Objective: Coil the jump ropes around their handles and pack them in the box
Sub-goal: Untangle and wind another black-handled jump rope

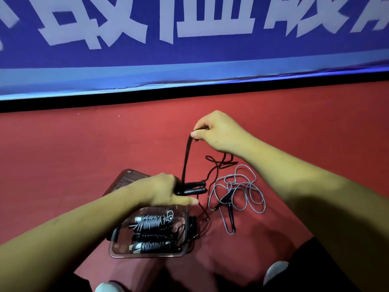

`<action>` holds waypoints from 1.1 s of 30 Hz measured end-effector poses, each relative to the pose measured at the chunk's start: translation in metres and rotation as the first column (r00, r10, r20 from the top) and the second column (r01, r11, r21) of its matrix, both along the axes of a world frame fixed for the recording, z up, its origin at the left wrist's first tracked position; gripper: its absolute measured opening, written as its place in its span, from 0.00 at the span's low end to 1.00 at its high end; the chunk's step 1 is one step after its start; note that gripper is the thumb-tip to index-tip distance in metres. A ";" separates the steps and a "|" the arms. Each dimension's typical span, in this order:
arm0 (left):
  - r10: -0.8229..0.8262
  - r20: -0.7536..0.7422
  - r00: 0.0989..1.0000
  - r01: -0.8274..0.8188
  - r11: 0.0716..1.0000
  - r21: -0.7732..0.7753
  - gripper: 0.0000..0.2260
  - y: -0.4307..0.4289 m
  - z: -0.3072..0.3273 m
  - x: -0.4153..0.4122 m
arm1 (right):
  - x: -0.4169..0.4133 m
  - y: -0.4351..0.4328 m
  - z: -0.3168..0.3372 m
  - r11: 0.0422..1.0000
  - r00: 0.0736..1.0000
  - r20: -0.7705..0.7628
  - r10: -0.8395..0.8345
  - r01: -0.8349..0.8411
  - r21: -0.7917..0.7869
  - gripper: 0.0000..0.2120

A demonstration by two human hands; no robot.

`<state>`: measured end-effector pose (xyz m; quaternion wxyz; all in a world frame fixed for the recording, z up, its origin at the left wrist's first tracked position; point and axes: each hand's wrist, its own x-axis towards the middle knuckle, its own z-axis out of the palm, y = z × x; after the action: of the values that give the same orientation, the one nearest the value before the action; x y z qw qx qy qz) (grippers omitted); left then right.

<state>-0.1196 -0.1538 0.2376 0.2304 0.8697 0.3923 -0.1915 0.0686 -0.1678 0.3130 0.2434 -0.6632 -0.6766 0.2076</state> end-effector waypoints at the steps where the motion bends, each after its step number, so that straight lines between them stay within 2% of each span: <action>1: -0.035 0.017 0.999 0.035 0.999 -0.017 0.23 -0.005 0.003 0.001 | 0.001 0.003 -0.004 1.000 1.000 0.014 0.000 0.000 -0.008 0.08; 5: -0.117 0.101 0.988 0.121 0.992 -0.036 0.11 -0.011 0.016 0.005 | 0.008 0.012 -0.015 0.997 0.998 0.049 -0.046 0.049 -0.056 0.07; 7: -0.134 0.208 0.969 0.141 0.990 -0.020 0.09 -0.015 0.025 0.006 | 0.016 0.013 -0.019 0.994 0.997 0.013 -0.073 0.073 -0.076 0.07; 9: -0.089 0.341 0.936 0.102 0.995 -0.018 0.11 -0.017 0.032 0.005 | 0.020 0.014 -0.022 0.993 0.997 -0.017 -0.080 0.079 -0.084 0.08; 12: 0.090 0.516 0.852 -0.031 0.992 -0.122 0.19 -0.014 0.042 -0.002 | 0.022 0.013 -0.026 0.987 0.994 -0.039 -0.100 0.094 -0.131 0.09; 14: 0.146 0.589 0.795 -0.062 0.985 -0.162 0.26 -0.011 0.049 -0.010 | 0.021 0.012 -0.029 0.975 0.984 -0.131 -0.123 0.095 -0.203 0.09; 16: 0.150 0.648 0.747 -0.037 0.982 -0.186 0.27 -0.011 0.053 -0.014 | 0.018 0.010 -0.031 0.963 0.965 -0.228 -0.133 0.071 -0.262 0.08; 18: 0.162 0.687 0.708 -0.029 0.979 -0.201 0.18 -0.011 0.054 -0.017 | 0.014 0.008 -0.033 0.960 0.962 -0.255 -0.098 0.025 -0.278 0.12; 20: 0.217 0.699 0.681 -0.084 0.972 -0.219 0.12 -0.007 0.056 -0.017 | 0.010 0.008 -0.035 0.958 0.971 -0.230 -0.065 -0.005 -0.288 0.10; 23: 0.332 0.708 0.623 -0.169 0.941 -0.293 0.10 0.003 0.062 -0.021 | 0.009 0.009 -0.037 0.937 0.953 -0.294 -0.067 -0.041 -0.346 0.06; 26: 0.428 0.714 0.554 -0.278 0.904 -0.326 0.10 0.019 0.063 -0.027 | 0.004 0.007 -0.031 0.938 0.952 -0.304 -0.020 -0.088 -0.335 0.07; 29: 0.446 0.703 0.554 -0.408 0.881 -0.238 0.09 0.036 0.058 -0.032 | 0.000 0.002 -0.022 0.939 0.971 -0.227 0.072 -0.143 -0.314 0.10; 31: 0.399 0.669 0.628 -0.466 0.880 -0.088 0.09 0.044 0.055 -0.034 | -0.004 -0.001 -0.016 0.949 0.984 -0.109 0.140 -0.165 -0.268 0.11; 33: 0.306 0.608 0.733 -0.478 0.867 0.140 0.10 0.048 0.053 -0.033 | -0.012 -0.006 -0.008 0.959 0.978 0.020 0.206 -0.198 -0.201 0.12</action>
<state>-0.1521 -0.1058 0.2904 0.2432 0.8061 0.5056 0.1881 0.0571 -0.1739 0.3045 0.1401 -0.6155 -0.7216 0.2842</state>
